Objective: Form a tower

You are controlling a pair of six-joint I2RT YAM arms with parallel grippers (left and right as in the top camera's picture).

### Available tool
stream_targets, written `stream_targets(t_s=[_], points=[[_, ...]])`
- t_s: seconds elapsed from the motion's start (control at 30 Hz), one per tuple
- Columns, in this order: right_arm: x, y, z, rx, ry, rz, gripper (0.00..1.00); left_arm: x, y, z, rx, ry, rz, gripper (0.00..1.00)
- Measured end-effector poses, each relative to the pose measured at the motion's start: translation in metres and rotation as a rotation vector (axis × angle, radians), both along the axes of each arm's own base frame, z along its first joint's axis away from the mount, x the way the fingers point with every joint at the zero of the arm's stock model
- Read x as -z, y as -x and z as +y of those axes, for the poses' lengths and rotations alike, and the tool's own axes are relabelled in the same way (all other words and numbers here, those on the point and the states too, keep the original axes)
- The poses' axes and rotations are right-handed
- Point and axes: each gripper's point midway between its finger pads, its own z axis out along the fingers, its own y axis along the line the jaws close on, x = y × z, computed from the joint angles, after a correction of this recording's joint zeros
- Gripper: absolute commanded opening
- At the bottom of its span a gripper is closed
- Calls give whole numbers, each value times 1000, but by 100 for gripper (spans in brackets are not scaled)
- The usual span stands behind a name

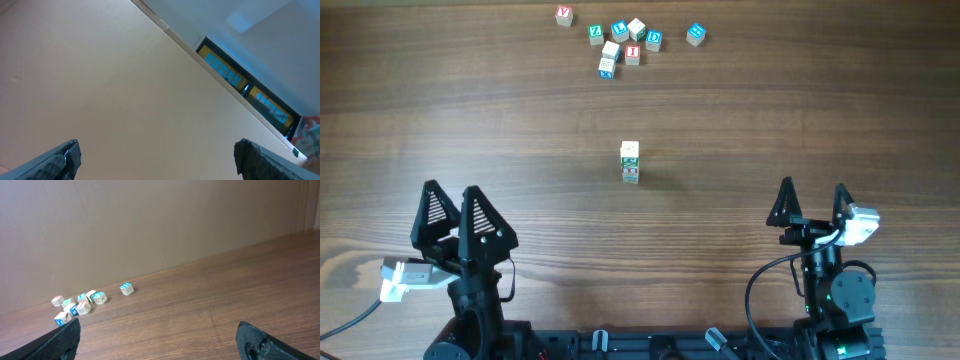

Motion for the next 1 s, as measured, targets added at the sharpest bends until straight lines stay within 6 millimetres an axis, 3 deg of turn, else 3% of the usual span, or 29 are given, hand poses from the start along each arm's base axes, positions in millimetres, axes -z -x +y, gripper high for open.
stream_targets(t_s=[0.43, 0.63, 0.7, 0.8, 1.0], points=[[0, 0, 0, 0, 0, 0, 100, 17, -1, 0, -1, 4, -58, 100], [0, 0, 0, 0, 0, 0, 100, 38, -13, -1, -1, -1, 19, 100], [0, 0, 0, 0, 0, 0, 100, 57, -25, -1, -1, -6, 113, 100], [0, 0, 0, 0, 0, 0, 100, 107, -44, -1, -6, -16, 329, 100], [0, 0, 0, 0, 0, 0, 100, 172, -52, 0, -16, -30, 595, 100]])
